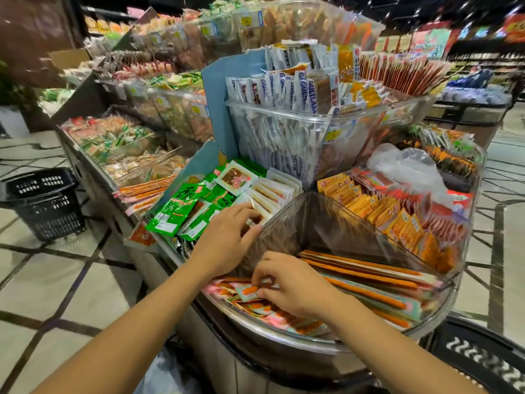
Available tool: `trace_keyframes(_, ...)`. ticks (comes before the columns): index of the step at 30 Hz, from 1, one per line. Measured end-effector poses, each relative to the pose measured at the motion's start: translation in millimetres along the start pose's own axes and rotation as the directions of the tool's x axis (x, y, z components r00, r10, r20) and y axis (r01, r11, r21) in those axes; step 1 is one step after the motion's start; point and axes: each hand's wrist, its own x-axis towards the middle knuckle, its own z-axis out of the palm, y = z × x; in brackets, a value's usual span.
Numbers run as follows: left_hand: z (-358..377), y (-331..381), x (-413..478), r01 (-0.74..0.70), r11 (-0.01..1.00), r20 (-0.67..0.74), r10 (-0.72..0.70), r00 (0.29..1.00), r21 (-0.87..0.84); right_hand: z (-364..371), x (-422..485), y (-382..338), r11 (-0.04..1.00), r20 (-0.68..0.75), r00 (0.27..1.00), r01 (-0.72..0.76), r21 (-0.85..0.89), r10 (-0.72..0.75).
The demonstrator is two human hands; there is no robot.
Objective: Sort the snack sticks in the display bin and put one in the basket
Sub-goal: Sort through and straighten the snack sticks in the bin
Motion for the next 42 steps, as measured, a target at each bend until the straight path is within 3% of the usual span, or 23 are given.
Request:
trace_keyframes(6,0.1,-2.4,0.0,0.028,1.0,0.035,-0.028,0.999,-0.002,-0.1,-7.3,0.8,0.997,0.021,0.999,-0.035,0.075,0.033)
trace_keyframes(13,-1.7,0.5,-0.9,0.041,0.999,0.034,-0.041,0.999,0.011,-6.6,-11.1,-2.3,0.996,-0.066,0.996,0.07,0.051,-0.066)
trace_keyframes(16,-2.0,2.0,-1.3,0.036,0.999,0.036,-0.037,0.999,0.018,-19.9,-15.8,-5.5,0.969,-0.257,0.965,0.023,0.245,0.042)
trace_keyframes(19,-2.5,4.1,-1.2,0.041,0.999,0.038,-0.041,0.998,0.01,-48.0,-24.0,-9.0,0.916,-0.443,0.88,0.023,0.401,0.172)
trace_keyframes(24,-8.4,17.1,0.7,-0.032,0.994,-0.023,0.034,0.999,0.104,-95.2,-37.1,2.1,0.789,-0.516,0.78,0.047,0.612,0.354)
trace_keyframes(27,-10.6,51.8,-5.5,-0.128,0.992,-0.097,0.127,0.987,0.0,-111.1,-46.7,6.4,0.787,-0.551,0.735,0.038,0.615,0.395)
trace_keyframes(31,6.8,99.2,-25.6,-0.034,0.941,0.079,0.064,0.995,-0.336,-123.0,-51.8,3.8,0.777,-0.568,0.681,-0.004,0.629,0.463)
trace_keyframes(34,21.1,102.0,-32.6,-0.022,0.938,0.067,0.048,0.997,-0.346,-129.5,-55.0,-2.3,0.766,-0.571,0.656,-0.018,0.642,0.494)
trace_keyframes(39,26.7,96.2,-31.3,-0.027,0.943,0.066,0.051,0.997,-0.331,-138.0,-56.6,4.7,0.849,-0.633,0.641,-0.059,0.524,0.435)
trace_keyframes(42,27.7,96.5,-32.1,-0.018,0.949,0.072,0.043,0.997,-0.316,-140.2,-54.3,11.4,0.861,-0.599,0.668,-0.13,0.491,0.442)
